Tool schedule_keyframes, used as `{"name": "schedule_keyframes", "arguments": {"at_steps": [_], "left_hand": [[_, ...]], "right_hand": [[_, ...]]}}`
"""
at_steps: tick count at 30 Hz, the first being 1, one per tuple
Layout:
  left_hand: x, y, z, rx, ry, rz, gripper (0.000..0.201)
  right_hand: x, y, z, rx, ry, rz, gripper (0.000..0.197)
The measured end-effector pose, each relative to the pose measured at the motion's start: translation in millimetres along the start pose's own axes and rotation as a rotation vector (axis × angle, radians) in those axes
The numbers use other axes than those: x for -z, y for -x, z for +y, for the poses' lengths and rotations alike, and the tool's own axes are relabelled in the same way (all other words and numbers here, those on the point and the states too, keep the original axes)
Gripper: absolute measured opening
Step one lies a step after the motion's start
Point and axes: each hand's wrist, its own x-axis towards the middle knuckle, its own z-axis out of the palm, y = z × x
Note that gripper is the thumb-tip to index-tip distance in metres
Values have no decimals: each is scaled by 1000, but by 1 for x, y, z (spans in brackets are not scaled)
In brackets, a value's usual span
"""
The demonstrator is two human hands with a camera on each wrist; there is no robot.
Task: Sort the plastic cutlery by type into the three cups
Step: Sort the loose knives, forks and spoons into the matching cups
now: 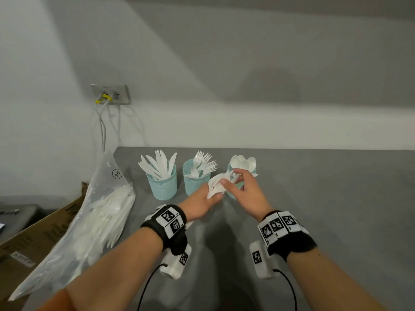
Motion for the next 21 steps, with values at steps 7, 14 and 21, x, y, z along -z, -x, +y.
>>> {"name": "schedule_keyframes", "arguments": {"at_steps": [7,14,21], "left_hand": [[32,9,2,50,279,116,17],[46,20,2,47,294,114,20],[64,35,10,36,260,173,30]], "right_hand": [[-17,-17,-33,12,-108,-36,34],[-36,-35,-51,-27,-204,1,32],[-54,-43,-67,-9,-190,-9,18]]}}
